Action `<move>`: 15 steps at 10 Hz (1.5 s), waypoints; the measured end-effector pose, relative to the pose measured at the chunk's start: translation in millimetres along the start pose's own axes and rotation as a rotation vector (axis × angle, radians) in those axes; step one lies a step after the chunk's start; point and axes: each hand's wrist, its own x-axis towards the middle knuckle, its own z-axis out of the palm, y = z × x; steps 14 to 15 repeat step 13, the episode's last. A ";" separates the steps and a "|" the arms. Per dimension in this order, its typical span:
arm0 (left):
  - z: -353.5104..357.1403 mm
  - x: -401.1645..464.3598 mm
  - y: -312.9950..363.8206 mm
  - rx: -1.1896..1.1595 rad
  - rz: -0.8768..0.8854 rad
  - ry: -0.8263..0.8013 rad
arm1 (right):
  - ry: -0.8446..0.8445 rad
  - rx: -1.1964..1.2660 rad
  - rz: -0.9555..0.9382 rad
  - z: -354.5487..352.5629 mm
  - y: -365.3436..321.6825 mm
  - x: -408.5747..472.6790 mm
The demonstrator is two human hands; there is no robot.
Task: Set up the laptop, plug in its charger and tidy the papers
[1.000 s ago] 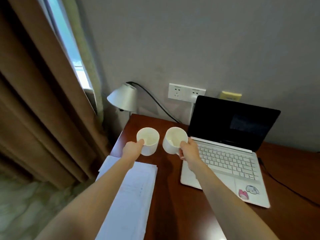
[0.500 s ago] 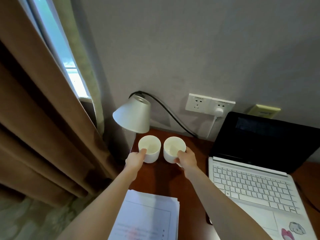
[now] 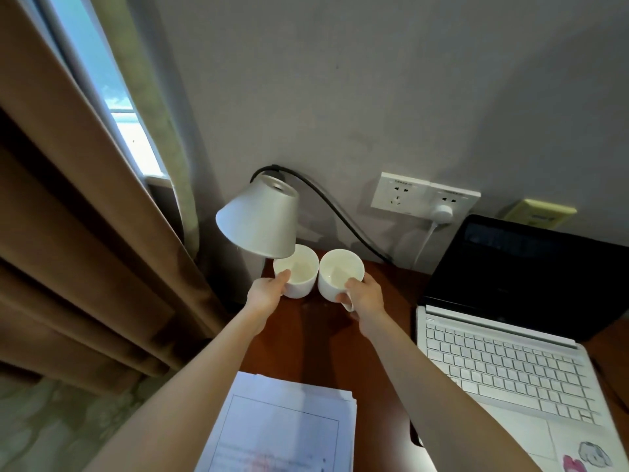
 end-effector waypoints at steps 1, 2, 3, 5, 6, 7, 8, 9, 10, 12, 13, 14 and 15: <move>-0.6 -2.0 -0.3 -0.005 0.005 -0.023 | -0.016 0.020 0.021 -0.4 -0.5 -1.5; -1.4 -3.2 -1.2 -0.007 0.011 -0.032 | -0.026 0.023 0.036 -0.4 -0.9 -3.7; -3.6 -5.7 -2.3 -0.022 0.037 -0.035 | -0.046 0.040 0.050 -1.5 -2.2 -6.9; -5.0 -9.8 -6.9 -0.054 0.088 -0.025 | -0.048 0.041 0.053 -3.9 -2.0 -9.9; -4.9 -12.3 -8.8 -0.038 0.128 0.001 | -0.047 0.013 0.043 -4.8 -1.8 -11.7; -5.0 -14.1 -12.5 -0.001 0.173 0.013 | -0.033 -0.006 0.029 -5.9 -1.0 -14.1; -6.4 -21.1 -13.5 0.047 0.200 0.037 | -0.023 -0.025 0.023 -6.9 -1.1 -19.5; -7.9 -26.5 -14.1 0.081 0.227 0.078 | -0.014 -0.045 -0.005 -8.5 -0.7 -24.3; -11.2 -36.6 -14.0 0.120 0.230 0.118 | -0.021 -0.056 -0.032 -13.8 -0.7 -35.2; -24.8 -70.1 -7.9 0.143 0.162 0.134 | -0.047 -0.029 -0.022 -32.7 -13.2 -76.1; -24.8 -92.1 2.4 0.123 0.186 0.045 | -0.072 0.040 -0.097 -44.6 -30.8 -93.9; -24.8 -92.1 2.4 0.123 0.186 0.045 | -0.072 0.040 -0.097 -44.6 -30.8 -93.9; -24.8 -92.1 2.4 0.123 0.186 0.045 | -0.072 0.040 -0.097 -44.6 -30.8 -93.9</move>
